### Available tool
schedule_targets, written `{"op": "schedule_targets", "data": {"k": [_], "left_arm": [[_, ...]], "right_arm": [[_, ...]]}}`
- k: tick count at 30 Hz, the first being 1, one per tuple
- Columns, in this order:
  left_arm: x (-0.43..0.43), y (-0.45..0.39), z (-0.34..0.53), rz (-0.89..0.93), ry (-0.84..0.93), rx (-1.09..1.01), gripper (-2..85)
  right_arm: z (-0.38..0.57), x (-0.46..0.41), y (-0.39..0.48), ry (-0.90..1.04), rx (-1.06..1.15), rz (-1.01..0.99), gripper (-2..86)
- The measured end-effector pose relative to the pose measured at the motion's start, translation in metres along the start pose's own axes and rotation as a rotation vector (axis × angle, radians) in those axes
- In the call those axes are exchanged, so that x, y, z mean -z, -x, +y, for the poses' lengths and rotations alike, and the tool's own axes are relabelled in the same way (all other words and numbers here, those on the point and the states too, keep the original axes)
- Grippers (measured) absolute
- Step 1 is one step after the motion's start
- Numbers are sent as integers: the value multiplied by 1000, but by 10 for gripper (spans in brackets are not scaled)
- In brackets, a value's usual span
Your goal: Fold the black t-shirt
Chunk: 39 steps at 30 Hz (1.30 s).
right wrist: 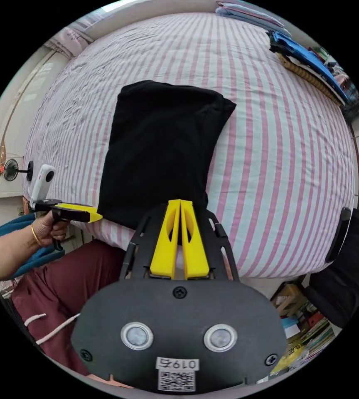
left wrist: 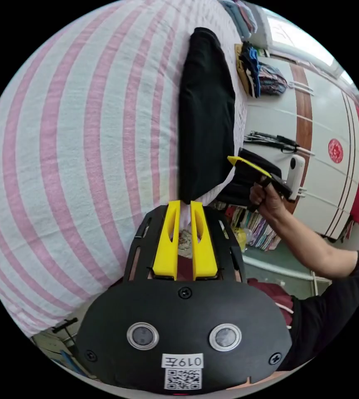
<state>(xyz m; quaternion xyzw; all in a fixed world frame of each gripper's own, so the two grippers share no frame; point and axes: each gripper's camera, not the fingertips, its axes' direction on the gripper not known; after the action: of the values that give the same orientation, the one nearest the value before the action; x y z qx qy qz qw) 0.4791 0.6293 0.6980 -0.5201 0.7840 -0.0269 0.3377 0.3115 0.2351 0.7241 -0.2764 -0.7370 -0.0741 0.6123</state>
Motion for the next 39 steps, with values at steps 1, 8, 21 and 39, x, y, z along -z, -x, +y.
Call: {"op": "schedule_targets", "data": {"k": [1, 8, 21, 39], "left_arm": [[10, -11, 2, -90, 5, -71, 24], [86, -51, -78, -278, -220, -181, 103], [87, -51, -265, -249, 5, -78, 100], [101, -47, -324, -261, -41, 9, 25]], "right_arm": [[0, 4, 16, -23, 70, 31, -5], [11, 4, 127, -164, 327, 128, 106], [32, -89, 283, -7, 419, 390, 135], [29, -119, 314, 54, 657, 586, 19]]}}
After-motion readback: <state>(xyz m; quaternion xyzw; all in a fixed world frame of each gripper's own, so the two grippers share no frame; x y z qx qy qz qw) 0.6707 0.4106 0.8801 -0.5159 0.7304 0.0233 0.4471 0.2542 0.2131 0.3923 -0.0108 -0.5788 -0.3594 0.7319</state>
